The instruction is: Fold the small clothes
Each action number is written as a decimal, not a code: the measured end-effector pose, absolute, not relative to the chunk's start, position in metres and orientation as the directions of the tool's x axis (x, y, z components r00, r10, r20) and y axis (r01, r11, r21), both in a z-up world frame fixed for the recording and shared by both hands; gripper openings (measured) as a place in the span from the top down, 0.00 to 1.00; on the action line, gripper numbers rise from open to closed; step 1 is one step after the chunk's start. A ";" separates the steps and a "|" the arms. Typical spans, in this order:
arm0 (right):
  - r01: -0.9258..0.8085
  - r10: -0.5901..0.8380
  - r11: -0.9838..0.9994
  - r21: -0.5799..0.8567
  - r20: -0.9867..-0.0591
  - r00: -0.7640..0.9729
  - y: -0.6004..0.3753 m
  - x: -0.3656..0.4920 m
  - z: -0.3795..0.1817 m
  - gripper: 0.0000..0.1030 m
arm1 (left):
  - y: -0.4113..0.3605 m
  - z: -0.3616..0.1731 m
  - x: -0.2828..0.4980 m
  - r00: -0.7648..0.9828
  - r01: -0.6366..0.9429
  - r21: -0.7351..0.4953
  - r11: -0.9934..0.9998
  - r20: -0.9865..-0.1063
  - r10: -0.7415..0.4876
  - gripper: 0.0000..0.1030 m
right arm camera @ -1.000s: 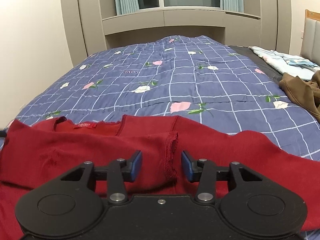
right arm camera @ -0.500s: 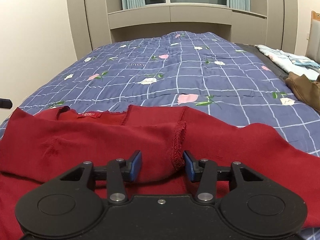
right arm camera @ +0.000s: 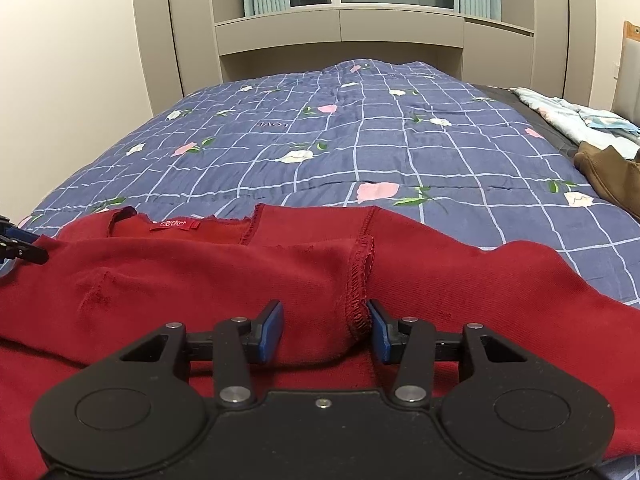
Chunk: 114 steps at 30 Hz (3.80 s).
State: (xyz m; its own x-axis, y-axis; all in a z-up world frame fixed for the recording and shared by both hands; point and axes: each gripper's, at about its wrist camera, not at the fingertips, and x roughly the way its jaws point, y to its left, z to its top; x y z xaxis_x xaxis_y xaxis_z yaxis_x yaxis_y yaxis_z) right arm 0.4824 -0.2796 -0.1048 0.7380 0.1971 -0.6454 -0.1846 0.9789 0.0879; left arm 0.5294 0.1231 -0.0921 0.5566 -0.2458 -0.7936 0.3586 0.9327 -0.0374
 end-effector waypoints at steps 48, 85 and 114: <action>-0.151 0.131 0.988 0.023 -0.640 0.757 -0.272 0.481 -0.113 0.73 | 0.155 -0.098 0.531 0.558 0.084 -0.162 0.983 -0.810 -0.181 0.97; 0.161 -0.026 0.967 0.195 -0.556 0.831 -0.393 0.375 -0.079 0.09 | 0.103 -0.068 0.420 0.713 -0.201 -0.120 0.972 -0.698 0.061 0.01; 0.778 -0.386 0.508 0.368 -0.711 0.588 -0.597 0.386 -0.117 0.91 | -0.156 -0.066 0.478 0.667 0.164 -0.088 0.982 -0.724 -0.177 0.01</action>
State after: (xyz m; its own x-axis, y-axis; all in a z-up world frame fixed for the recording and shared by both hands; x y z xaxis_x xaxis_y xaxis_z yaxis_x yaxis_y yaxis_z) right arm 0.3865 -0.5971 -0.1169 0.5883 -0.3856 -0.7108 0.7783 0.5084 0.3684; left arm 0.4782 -0.1555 -0.0656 0.6672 -0.1766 -0.7237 0.1645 0.9824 -0.0881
